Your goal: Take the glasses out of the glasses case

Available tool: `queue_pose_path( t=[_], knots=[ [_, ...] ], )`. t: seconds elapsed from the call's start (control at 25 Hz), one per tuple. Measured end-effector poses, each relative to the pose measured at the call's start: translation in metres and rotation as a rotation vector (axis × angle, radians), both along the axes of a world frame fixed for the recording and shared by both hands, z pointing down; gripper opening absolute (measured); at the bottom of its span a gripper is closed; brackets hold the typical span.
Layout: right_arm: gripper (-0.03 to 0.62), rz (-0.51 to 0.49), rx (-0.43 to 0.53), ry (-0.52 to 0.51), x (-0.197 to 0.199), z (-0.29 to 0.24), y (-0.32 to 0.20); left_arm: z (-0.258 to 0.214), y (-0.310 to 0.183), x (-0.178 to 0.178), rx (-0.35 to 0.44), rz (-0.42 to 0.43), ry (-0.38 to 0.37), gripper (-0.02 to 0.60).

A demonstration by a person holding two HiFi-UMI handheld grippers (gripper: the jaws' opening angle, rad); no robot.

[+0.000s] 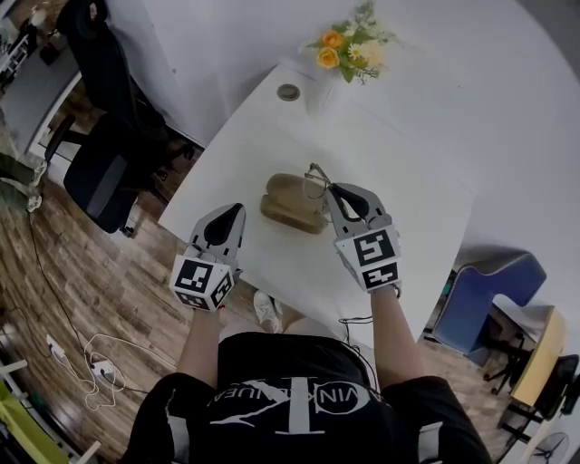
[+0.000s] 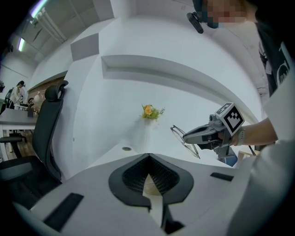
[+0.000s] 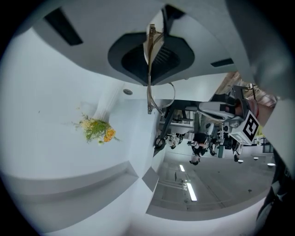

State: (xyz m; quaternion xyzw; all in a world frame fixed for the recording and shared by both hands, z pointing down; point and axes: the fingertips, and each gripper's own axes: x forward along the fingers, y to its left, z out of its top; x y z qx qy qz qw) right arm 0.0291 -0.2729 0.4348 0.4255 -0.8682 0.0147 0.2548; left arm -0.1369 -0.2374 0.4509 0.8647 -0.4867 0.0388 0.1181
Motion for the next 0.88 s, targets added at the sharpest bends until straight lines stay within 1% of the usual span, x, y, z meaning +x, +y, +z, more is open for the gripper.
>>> queue_pose_path(
  t=[0.24,0.4,0.68,0.88],
  knots=[
    [0.034,0.026,0.017,-0.052,0.003,-0.008,0.006,-0.014,-0.001,-0.005,0.03,-0.012,-0.003,0.014],
    [0.034,0.041,0.011,-0.073,0.007,-0.012,0.012,-0.022,0.0,-0.01,0.044,-0.021,-0.008,0.012],
    [0.034,0.072,0.041,-0.134,0.013,-0.027,0.013,-0.037,-0.001,-0.016,0.075,-0.034,-0.012,0.012],
    [0.034,0.087,0.062,-0.144,0.015,-0.036,0.017,-0.05,-0.001,-0.02,0.102,-0.028,-0.016,0.014]
  ],
)
